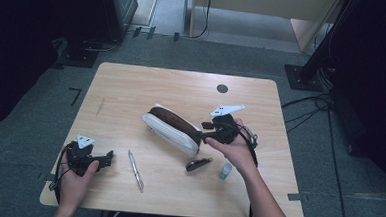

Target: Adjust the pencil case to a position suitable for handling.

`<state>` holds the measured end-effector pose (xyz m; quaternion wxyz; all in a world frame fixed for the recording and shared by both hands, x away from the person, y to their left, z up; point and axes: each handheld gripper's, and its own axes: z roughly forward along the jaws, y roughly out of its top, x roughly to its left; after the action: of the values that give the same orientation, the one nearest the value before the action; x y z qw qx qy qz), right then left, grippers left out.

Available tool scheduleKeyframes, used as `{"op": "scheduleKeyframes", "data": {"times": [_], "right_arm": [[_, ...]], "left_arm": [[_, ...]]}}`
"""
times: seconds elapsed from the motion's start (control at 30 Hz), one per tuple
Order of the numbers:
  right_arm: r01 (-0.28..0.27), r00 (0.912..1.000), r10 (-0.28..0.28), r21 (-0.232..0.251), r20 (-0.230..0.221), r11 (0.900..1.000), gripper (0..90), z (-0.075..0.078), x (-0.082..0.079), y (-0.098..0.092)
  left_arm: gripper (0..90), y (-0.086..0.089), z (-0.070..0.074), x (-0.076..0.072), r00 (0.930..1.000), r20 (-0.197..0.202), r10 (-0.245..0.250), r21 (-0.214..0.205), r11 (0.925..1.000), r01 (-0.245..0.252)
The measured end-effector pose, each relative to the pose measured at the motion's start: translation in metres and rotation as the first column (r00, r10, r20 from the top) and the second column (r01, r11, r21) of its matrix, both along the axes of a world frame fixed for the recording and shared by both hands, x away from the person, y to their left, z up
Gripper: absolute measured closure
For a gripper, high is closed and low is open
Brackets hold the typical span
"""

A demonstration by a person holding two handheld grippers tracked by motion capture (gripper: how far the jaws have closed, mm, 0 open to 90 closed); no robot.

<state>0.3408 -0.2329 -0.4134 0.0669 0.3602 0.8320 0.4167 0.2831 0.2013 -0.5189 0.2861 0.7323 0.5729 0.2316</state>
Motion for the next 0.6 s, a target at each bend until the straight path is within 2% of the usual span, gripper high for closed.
{"op": "scheduleKeyframes", "data": {"times": [0.2, 0.6], "right_arm": [[0.022, 0.9990, -0.023, 0.026, 0.038, 0.9994, 37.6, 0.008, -0.008, -0.008], [0.078, 0.9921, -0.083, 0.054, 0.094, 0.9955, 31.5, 0.012, -0.036, -0.035]], "left_arm": [[0.0, 0.000, 0.000, 0.000, 1.0000, 0.001, 0.001, 0.000, 1.0000, -0.001], [0.0, 0.000, 0.000, 0.000, 1.0000, 0.000, 0.000, -0.001, 1.0000, 0.000]]}}
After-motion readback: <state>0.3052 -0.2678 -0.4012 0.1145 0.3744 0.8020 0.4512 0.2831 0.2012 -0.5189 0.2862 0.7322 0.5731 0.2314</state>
